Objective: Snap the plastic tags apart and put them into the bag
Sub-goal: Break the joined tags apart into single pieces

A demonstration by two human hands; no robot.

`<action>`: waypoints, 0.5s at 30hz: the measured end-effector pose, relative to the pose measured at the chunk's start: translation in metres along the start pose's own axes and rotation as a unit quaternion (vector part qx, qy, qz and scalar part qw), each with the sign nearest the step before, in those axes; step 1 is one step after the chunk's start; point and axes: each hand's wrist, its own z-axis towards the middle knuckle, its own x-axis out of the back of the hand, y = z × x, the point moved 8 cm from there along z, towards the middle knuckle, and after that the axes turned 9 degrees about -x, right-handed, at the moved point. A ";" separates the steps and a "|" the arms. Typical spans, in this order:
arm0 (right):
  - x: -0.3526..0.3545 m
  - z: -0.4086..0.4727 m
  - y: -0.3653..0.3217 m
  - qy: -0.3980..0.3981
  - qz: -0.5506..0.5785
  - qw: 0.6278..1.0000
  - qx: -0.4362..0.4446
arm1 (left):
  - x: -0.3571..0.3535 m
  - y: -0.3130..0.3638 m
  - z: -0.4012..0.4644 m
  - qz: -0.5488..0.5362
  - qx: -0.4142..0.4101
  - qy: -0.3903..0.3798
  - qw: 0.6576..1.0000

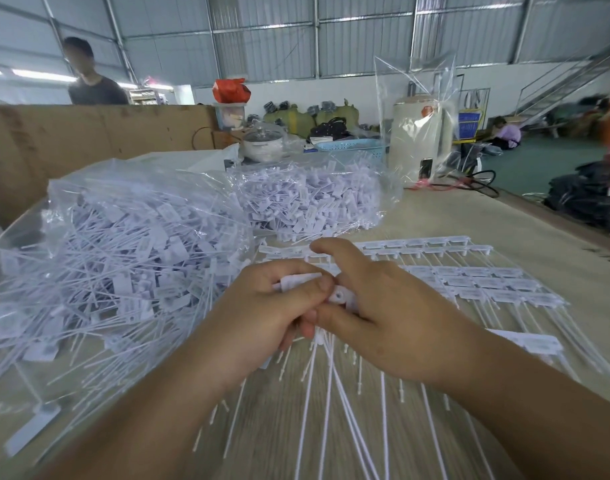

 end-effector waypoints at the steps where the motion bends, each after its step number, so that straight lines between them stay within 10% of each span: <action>1: 0.000 0.000 -0.001 0.000 0.000 1.000 0.000 | 0.000 0.000 0.000 0.000 -0.002 0.001 1.000; 15: 0.007 0.003 0.006 -0.031 -0.027 0.999 -0.017 | 0.024 -0.001 0.002 0.001 0.020 0.036 0.999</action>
